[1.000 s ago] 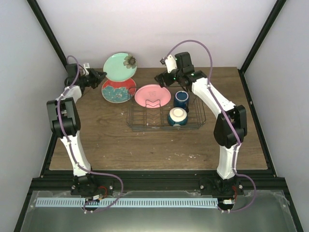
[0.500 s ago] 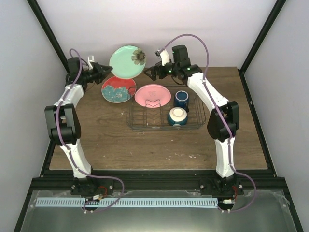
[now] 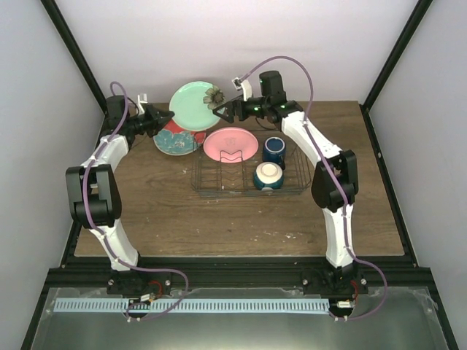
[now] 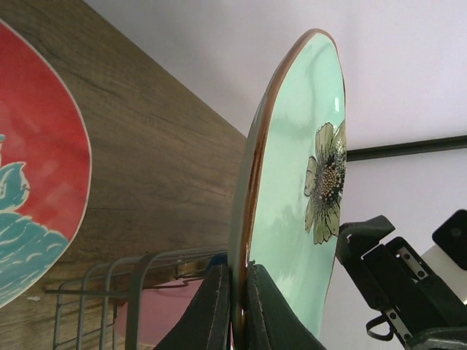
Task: Load the mixed dishes into the dish rack
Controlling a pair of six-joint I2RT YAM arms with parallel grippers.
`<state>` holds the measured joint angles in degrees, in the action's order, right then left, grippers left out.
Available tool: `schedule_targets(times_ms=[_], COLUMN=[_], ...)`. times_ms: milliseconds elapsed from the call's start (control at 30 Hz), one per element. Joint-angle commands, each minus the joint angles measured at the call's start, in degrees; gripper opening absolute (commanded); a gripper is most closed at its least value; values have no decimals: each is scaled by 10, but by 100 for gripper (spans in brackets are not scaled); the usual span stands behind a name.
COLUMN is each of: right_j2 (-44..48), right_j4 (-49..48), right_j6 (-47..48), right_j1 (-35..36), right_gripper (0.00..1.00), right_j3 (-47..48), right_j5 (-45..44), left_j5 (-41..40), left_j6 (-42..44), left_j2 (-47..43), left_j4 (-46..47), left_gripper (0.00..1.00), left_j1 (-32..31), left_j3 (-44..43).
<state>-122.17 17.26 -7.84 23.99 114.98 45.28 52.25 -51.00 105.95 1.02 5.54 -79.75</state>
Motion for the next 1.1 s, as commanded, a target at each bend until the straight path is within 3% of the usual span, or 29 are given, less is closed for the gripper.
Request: schedule_targets(times_ms=[0, 1067], right_j2=[-22, 18], right_j4=[-18, 14], right_j6=[-20, 34], right_j1=[5, 0], right_gripper=[100, 100], right_j3=[-4, -62], right_j5=[30, -18], left_j5=[50, 38], left_j6=[-5, -5], left_j2=[-46, -22], left_j4=[73, 87], left_gripper=[0, 0], left_j1=[-12, -13], left_j3=[4, 15])
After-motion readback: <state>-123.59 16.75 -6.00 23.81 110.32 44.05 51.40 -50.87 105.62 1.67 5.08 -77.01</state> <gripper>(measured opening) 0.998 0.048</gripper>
